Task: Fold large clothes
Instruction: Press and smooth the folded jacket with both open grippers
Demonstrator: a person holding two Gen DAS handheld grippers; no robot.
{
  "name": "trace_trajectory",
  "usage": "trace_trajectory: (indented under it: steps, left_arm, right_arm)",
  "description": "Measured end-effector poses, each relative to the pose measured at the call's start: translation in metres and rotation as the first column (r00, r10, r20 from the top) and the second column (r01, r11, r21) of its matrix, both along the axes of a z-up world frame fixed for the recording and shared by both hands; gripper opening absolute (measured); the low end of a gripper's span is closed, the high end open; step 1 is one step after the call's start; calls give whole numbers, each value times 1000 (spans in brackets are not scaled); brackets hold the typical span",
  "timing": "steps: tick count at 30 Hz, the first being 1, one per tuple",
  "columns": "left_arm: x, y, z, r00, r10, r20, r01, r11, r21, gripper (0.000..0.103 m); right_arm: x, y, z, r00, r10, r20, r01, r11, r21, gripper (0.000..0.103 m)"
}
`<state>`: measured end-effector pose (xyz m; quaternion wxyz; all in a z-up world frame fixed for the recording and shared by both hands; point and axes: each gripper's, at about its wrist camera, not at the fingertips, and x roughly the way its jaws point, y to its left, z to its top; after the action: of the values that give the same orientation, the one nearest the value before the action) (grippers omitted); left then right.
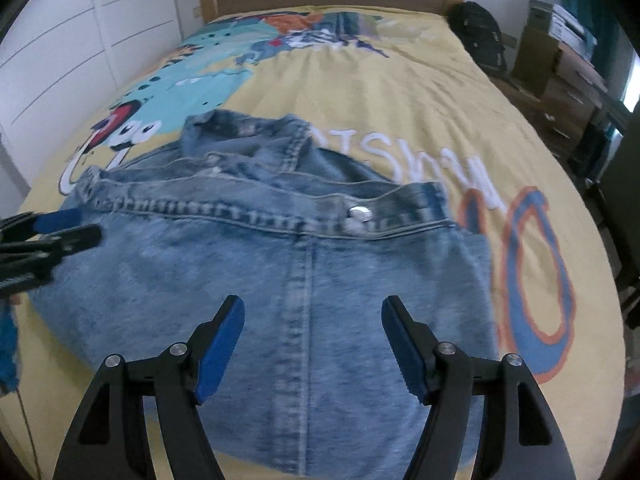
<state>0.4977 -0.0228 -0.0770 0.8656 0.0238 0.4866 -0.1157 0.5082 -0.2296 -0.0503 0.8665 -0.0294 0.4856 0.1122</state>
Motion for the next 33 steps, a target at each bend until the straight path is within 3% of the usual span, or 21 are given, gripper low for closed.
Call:
trace_trajectory:
  steps: [4,6,10,14,20,25,33]
  left_arm:
    - [7,-3,-29,999,15,-47,-14,999,29,59]
    - [2,0,-36,1000,6,-24,-5,1000,30,63]
    - [-10,9,-34,999,-42,-13,43,998,44,65]
    - [-25,27,-24,998,-56,-13,56,998,38,64]
    - [-52,58,-8,999,25,38,-28,997,71,65]
    - [-58,81,-12,993,115,34,-117,992,42,65]
    - [-69,90,-28,988,145,49,-145,989,-3,68]
  right_arm:
    - [-2,2,-14,1000,7,-26,-7,1000,-8,73]
    - [-4,-4,-25,999,-1,-47,0,1000,-9,73]
    - [-11,-29,-33,998,-37,-56,39,999,36,77]
    - [-21,-44,-29,997,-57,-50,59,998,24,79]
    - [-30,-52,-12,995,-98,-34,98,995,17,79]
    - [-36,-37,-1,997,-72,-3,72,996,48,79]
    - [-38,-24,-28,997,-70,-28,71,996,55,80]
